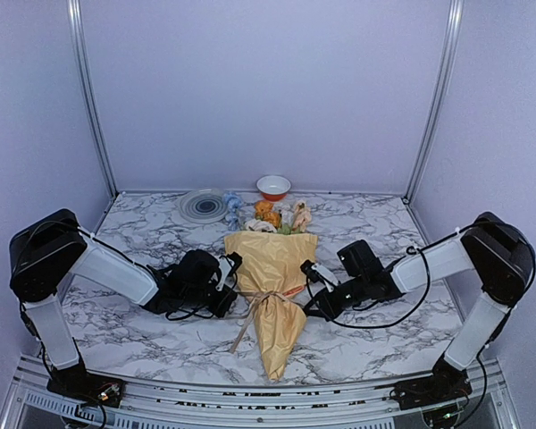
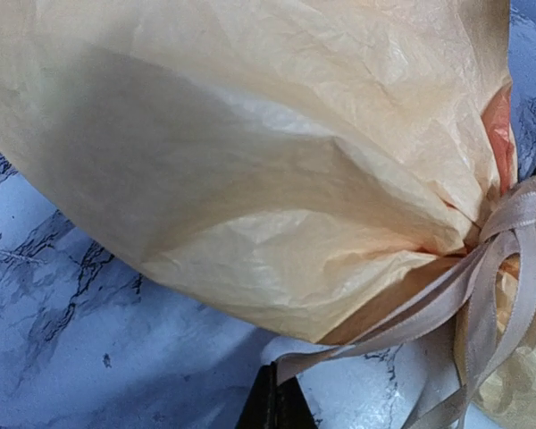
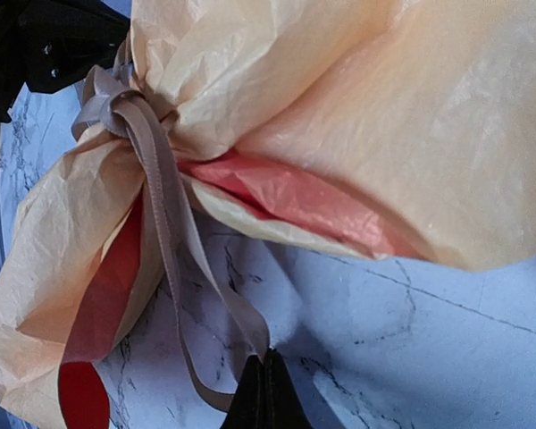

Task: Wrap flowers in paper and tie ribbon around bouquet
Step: Tie the half-tied ribbon around the folded bouquet.

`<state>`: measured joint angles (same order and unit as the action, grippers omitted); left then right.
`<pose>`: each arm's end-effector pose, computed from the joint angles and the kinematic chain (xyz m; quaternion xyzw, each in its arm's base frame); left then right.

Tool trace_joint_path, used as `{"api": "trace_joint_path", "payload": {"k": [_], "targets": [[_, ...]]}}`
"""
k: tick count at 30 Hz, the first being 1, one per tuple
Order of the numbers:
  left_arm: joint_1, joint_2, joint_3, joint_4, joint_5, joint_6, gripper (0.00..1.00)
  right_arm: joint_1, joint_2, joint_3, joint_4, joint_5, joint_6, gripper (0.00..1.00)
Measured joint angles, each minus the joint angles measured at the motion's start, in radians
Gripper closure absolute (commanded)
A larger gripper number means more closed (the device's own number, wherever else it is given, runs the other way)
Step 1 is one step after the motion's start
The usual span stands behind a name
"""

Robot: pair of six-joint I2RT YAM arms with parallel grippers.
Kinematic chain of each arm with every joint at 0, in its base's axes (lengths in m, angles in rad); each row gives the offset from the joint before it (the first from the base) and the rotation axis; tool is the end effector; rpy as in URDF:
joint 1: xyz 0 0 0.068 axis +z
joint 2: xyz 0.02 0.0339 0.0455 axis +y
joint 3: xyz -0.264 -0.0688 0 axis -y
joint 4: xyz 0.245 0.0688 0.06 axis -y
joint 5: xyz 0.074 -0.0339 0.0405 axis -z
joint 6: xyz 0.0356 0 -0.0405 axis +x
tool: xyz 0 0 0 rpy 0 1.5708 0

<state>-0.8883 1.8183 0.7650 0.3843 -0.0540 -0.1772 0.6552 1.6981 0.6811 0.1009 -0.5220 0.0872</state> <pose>0.2184 -0.2657 0.1183 0.3022 0.8476 -0.2003 0.3876 0.2249 0.1952 0.1154 -0.3360 0.8549 0.3404 0.2009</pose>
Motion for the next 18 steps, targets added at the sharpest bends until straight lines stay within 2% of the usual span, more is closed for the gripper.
{"api": "trace_joint_path", "payload": {"k": [18], "targets": [[0.017, -0.005, -0.057, 0.091, 0.001, -0.071, 1.0, 0.0, -0.066, -0.058, -0.045, -0.016, 0.019, 1.0]]}}
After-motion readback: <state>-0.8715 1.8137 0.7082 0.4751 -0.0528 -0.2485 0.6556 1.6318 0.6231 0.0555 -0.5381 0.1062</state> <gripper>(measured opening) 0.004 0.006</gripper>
